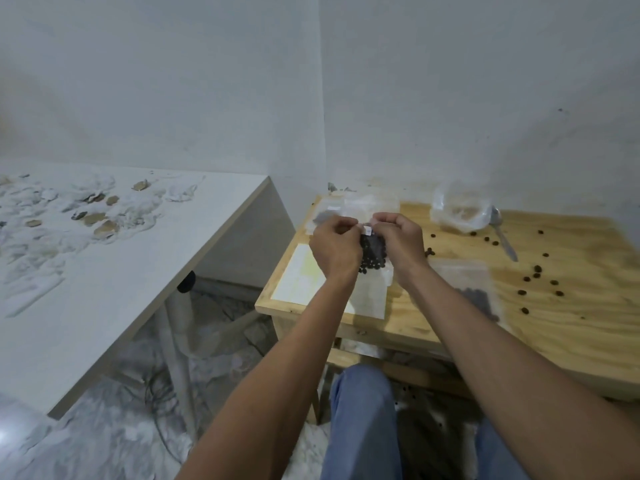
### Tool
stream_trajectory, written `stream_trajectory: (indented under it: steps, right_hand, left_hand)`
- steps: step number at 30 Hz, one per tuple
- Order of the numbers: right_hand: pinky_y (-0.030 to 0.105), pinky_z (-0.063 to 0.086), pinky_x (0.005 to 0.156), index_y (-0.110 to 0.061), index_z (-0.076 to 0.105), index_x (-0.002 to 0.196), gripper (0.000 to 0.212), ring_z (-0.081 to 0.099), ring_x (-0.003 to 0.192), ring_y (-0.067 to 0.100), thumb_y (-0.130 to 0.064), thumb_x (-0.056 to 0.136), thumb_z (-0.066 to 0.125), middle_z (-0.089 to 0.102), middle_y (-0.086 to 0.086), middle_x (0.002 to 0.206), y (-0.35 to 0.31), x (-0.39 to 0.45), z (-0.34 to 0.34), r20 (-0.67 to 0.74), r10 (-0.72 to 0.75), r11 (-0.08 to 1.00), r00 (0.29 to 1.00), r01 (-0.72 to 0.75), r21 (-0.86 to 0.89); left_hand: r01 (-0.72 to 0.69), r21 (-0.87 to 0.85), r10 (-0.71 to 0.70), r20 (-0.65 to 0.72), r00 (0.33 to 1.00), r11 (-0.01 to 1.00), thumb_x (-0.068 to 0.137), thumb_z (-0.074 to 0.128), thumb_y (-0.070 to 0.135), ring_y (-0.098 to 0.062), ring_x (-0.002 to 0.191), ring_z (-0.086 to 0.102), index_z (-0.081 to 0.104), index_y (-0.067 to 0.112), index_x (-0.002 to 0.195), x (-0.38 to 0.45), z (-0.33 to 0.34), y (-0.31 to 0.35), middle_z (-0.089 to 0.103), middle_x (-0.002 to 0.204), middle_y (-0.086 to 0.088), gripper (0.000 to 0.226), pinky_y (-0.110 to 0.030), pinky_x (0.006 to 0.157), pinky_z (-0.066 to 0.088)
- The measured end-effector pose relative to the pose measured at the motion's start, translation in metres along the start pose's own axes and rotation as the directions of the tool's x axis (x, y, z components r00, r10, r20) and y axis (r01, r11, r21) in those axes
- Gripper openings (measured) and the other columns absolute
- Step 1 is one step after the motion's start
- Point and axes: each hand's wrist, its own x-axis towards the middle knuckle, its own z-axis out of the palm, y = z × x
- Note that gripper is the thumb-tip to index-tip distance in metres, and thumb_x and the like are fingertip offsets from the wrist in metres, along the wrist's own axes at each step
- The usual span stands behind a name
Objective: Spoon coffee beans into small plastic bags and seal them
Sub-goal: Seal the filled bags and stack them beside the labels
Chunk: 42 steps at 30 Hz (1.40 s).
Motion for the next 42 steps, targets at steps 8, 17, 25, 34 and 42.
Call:
stream_trajectory:
  steps: [8, 17, 25, 34, 42]
  right_hand:
    - [0.027, 0.057, 0.082, -0.016, 0.073, 0.102, 0.026, 0.067, 0.097, 0.012, -0.002, 0.081, 0.079, 0.071, -0.005, 0.101, 0.0, -0.001, -0.005, -0.036, -0.071, 0.994, 0.997, 0.068, -0.08]
    - [0.026, 0.057, 0.079, -0.022, 0.073, 0.092, 0.023, 0.069, 0.096, 0.015, -0.001, 0.082, 0.075, 0.072, -0.004, 0.098, 0.008, 0.005, -0.008, -0.045, -0.088, 0.988, 0.995, 0.081, -0.128]
    - [0.024, 0.057, 0.071, -0.022, 0.073, 0.096, 0.023, 0.068, 0.09, 0.01, -0.001, 0.085, 0.071, 0.071, -0.004, 0.1, 0.012, 0.023, 0.002, -0.046, -0.099, 0.978, 0.994, 0.088, -0.189]
    - [0.035, 0.057, 0.09, -0.025, 0.07, 0.107, 0.028, 0.067, 0.103, 0.018, -0.02, 0.081, 0.079, 0.071, 0.0, 0.113, 0.01, 0.082, 0.048, -0.068, -0.048, 0.946, 0.997, 0.023, -0.322]
    - [0.032, 0.053, 0.09, -0.014, 0.075, 0.112, 0.031, 0.064, 0.11, 0.023, -0.025, 0.083, 0.078, 0.071, 0.006, 0.116, 0.035, 0.109, 0.081, 0.071, -0.057, 0.774, 0.996, 0.089, -0.627]
  left_hand:
    - [-0.122, 0.33, 0.14, -0.032, 0.99, 0.936, 0.084, 0.078, 0.028, -0.009, 0.103, 0.048, 0.069, 0.03, 0.089, -0.002, 0.008, -0.01, 0.061, 0.11, 0.009, 0.01, -0.033, 0.092, 0.043]
    - [0.099, -0.117, -0.066, 0.252, 0.965, 0.988, 0.087, 0.064, 0.0, -0.025, 0.095, 0.072, 0.08, 0.021, 0.093, 0.008, 0.004, -0.018, 0.076, 0.096, -0.006, 0.027, -0.043, 0.087, 0.061]
    - [0.044, -0.082, -0.015, 0.325, 0.945, 0.996, 0.092, 0.053, -0.002, -0.016, 0.087, 0.07, 0.07, 0.019, 0.123, 0.029, 0.004, -0.027, 0.071, 0.105, -0.002, 0.041, -0.024, 0.07, 0.059]
    - [-0.185, 0.111, 0.162, 0.187, 0.969, 0.976, 0.08, 0.076, 0.007, -0.021, 0.109, 0.065, 0.071, 0.011, 0.121, 0.106, 0.002, -0.037, 0.069, 0.116, -0.005, 0.041, -0.033, 0.096, 0.054]
    - [-0.19, 0.487, 0.07, 0.254, 0.965, 0.852, 0.087, 0.076, 0.031, -0.02, 0.112, 0.067, 0.075, 0.014, 0.118, 0.173, -0.002, -0.056, 0.073, 0.121, -0.006, 0.035, -0.026, 0.093, 0.049]
